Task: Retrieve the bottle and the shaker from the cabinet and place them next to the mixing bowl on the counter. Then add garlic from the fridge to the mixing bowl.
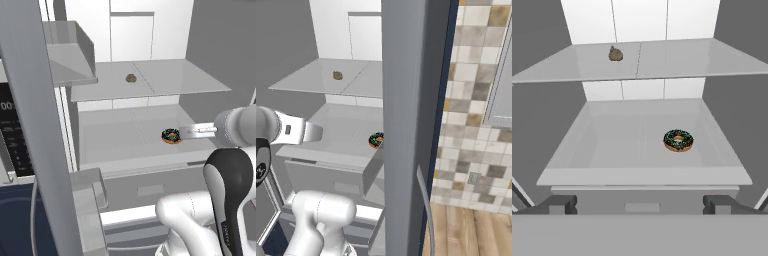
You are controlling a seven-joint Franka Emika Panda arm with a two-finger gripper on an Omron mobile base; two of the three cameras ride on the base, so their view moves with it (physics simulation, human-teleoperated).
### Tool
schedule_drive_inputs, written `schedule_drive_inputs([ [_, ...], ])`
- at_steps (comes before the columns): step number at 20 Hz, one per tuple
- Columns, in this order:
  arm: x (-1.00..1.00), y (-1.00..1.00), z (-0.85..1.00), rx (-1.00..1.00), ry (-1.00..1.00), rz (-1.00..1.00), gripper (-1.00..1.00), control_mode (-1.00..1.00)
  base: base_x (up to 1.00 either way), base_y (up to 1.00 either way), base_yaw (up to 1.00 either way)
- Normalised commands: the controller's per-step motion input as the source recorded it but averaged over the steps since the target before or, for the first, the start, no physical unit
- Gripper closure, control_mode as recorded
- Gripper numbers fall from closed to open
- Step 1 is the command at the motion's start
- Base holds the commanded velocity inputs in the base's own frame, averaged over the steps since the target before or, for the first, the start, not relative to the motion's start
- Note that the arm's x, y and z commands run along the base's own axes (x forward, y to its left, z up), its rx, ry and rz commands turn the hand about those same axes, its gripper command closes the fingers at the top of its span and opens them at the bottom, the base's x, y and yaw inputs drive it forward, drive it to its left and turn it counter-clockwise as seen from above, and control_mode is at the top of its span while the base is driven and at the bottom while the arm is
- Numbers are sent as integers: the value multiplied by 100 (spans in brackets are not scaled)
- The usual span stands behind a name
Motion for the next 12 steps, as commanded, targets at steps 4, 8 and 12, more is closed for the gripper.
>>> schedule_drive_inputs([
  [4, 0, 0, 0, 0, 0, 0, -100, 100, 0, 0, 0],
  [8, -3, 0, 1, 0, -2, 0, -100, -100, 0, 3, 0],
  [12, -36, 11, 62, -17, -46, 1, -100, -100, 0, 0, 0],
])
